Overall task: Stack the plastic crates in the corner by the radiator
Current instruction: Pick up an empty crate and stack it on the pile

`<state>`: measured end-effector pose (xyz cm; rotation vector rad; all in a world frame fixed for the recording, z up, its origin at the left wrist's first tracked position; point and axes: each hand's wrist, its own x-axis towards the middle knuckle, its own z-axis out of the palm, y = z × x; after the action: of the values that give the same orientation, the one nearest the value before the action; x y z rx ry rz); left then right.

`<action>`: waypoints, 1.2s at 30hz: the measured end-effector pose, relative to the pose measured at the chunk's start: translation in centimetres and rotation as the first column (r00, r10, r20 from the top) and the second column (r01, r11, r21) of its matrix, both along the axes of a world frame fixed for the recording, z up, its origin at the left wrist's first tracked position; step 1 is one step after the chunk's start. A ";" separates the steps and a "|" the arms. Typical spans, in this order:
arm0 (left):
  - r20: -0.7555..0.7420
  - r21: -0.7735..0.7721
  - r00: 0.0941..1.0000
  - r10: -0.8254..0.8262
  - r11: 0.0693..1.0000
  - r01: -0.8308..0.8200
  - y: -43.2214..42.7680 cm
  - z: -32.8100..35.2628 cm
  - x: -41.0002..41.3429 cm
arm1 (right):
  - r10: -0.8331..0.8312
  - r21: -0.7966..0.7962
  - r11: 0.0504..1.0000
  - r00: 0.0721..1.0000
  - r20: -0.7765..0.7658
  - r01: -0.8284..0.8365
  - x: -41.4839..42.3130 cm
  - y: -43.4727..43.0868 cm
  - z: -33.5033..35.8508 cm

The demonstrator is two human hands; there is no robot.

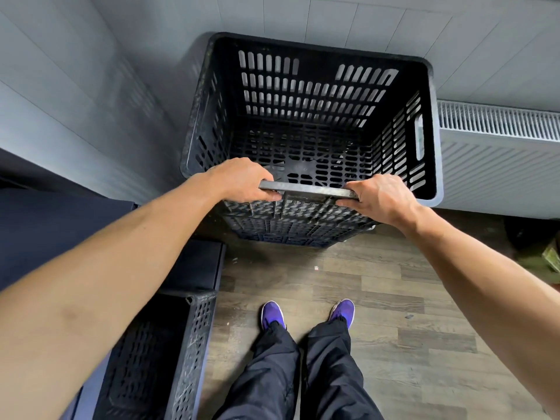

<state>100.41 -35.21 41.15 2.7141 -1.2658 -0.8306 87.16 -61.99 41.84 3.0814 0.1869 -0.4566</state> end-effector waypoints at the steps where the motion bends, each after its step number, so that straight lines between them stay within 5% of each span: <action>1: 0.002 -0.001 1.000 0.003 1.000 -0.003 0.0 -0.1 -0.1 | -0.008 0.003 1.000 1.000 0.006 0.008 0.0 0.0 -0.1; 36: 0.242 -0.029 0.966 0.094 0.996 -0.090 0.0 0.0 -2.8 | -0.007 0.032 0.999 1.000 -0.028 0.008 1.5 2.0 -1.0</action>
<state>97.66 -35.16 41.12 2.9046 -1.1649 -0.4864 88.63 -60.02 40.87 3.1091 0.1850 -0.5020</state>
